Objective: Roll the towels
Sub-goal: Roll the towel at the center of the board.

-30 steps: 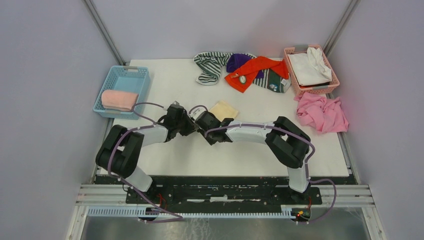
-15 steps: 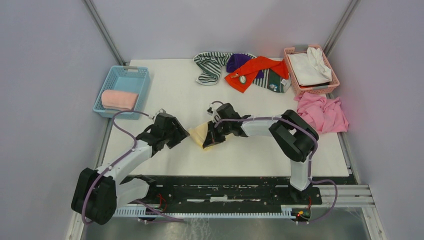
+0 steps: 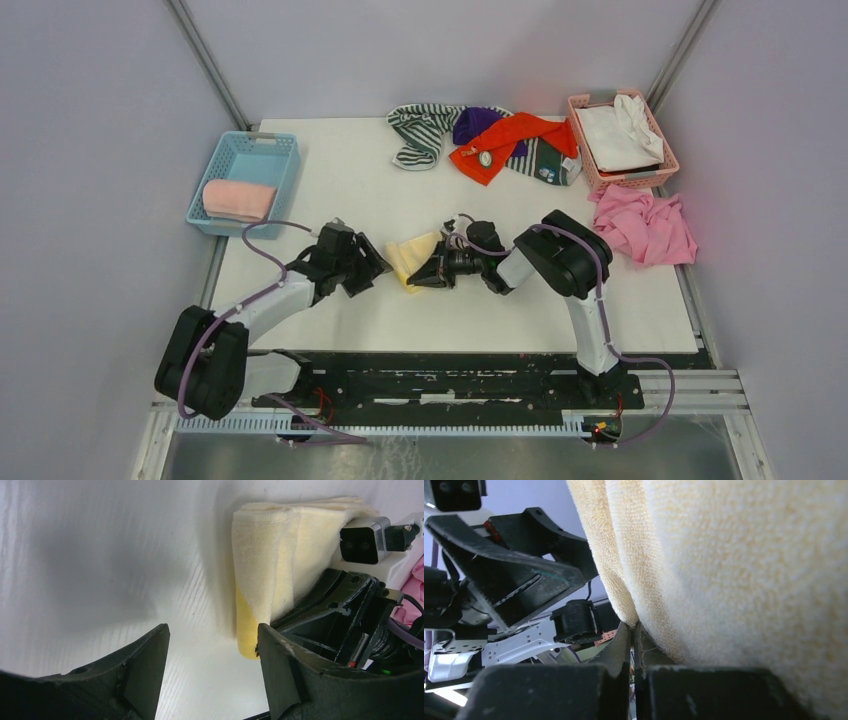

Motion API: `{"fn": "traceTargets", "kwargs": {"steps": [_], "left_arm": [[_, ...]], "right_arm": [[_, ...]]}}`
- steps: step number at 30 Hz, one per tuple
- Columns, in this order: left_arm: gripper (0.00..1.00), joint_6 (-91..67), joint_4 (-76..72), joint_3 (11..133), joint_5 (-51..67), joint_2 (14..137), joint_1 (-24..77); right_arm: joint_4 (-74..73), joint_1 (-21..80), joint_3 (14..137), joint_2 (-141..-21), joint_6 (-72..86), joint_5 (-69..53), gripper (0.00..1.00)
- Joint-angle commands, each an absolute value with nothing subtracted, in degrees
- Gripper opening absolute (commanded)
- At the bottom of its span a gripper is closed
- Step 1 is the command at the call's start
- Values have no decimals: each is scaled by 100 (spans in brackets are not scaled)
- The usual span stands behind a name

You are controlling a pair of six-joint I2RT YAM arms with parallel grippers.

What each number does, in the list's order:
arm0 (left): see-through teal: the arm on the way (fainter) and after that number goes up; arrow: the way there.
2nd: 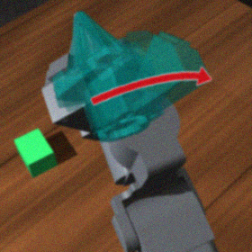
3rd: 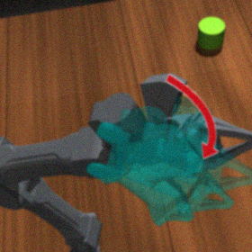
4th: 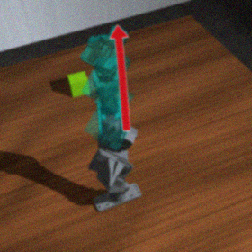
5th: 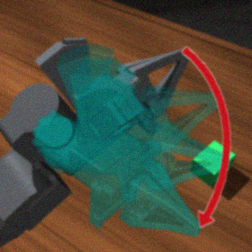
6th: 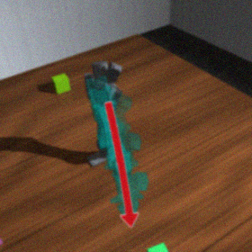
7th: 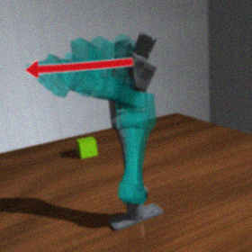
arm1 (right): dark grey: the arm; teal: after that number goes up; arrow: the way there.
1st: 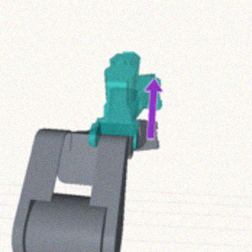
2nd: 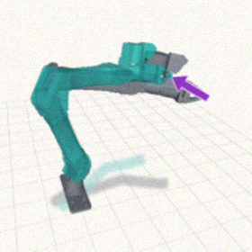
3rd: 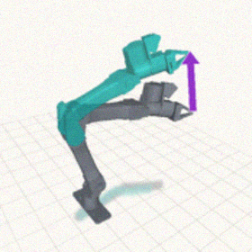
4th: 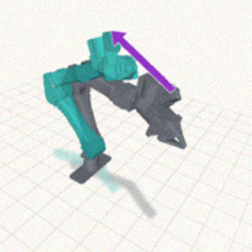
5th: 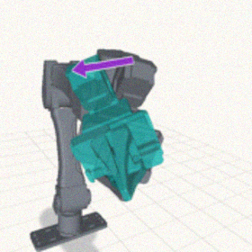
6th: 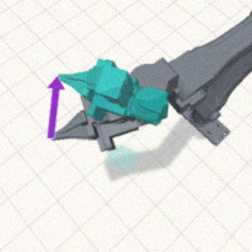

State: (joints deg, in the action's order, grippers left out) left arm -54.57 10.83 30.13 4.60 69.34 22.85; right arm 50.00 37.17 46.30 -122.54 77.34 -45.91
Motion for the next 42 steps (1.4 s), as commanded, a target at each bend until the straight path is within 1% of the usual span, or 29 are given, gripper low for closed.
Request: {"fn": "traceTargets", "kwargs": {"steps": [1, 4, 8, 11, 13, 16, 18, 20, 21, 23, 24, 25, 28, 32, 35, 42], "left_arm": [[72, -5573, 307, 3479, 653, 7479, 2258], [71, -5553, 94, 3666, 689, 7885, 2259], [70, -5517, -34, 3865, 630, 8400, 2258], [64, -5493, -73, 3978, 571, 8733, 2253], [57, -5464, -45, 4023, 551, 8937, 2257], [43, -5440, -44, 3981, 507, 9075, 2255], [32, -5414, -30, 3929, 429, 9075, 2281], [26, -5370, 100, 3907, 275, 9020, 2340], [20, -5351, 211, 3911, 119, 8956, 2388], [14, -5336, 464, 3932, -178, 8824, 2508], [10, -5328, 636, 3954, -382, 8681, 2609], [8, -5326, 788, 3974, -538, 8606, 2677], [7, -5380, 1235, 4040, -900, 8452, 2877], [7, -5535, 1514, 4035, -1101, 8332, 3002], [7, -5627, 1608, 4010, -1140, 8270, 3060], [7, -5783, 1724, 3998, -1210, 8150, 3162]], "right_arm": [[5821, 3617, 4398, -12638, 8725, -4615, 1], [5656, 3589, 4354, -12587, 8608, -4606, 1], [5065, 3582, 4350, -12431, 8263, -4590, 0], [4698, 3584, 4351, -12313, 8000, -4564, 0], [4526, 3584, 4342, -12245, 7889, -4538, 0], [4236, 3584, 4345, -12082, 7651, -4512, 1], [3783, 3610, 4406, -11868, 7290, -4477, 2], [3088, 3667, 4534, -11570, 6798, -4411, 6], [2678, 3730, 4606, -11397, 6531, -4326, 8], [1716, 3839, 4805, -10995, 5862, -4054, 13], [732, 3930, 4999, -10720, 5317, -3649, 16], [115, 4026, 5155, -10511, 4876, -3310, 19], [-1162, 4460, 5607, -9966, 3714, -2204, 27], [-1963, 5198, 6075, -9574, 2887, -808, 36], [-1964, 5556, 6229, -9530, 2605, -207, 39], [-1387, 6200, 6386, -9744, 2271, 565, 40]]}}
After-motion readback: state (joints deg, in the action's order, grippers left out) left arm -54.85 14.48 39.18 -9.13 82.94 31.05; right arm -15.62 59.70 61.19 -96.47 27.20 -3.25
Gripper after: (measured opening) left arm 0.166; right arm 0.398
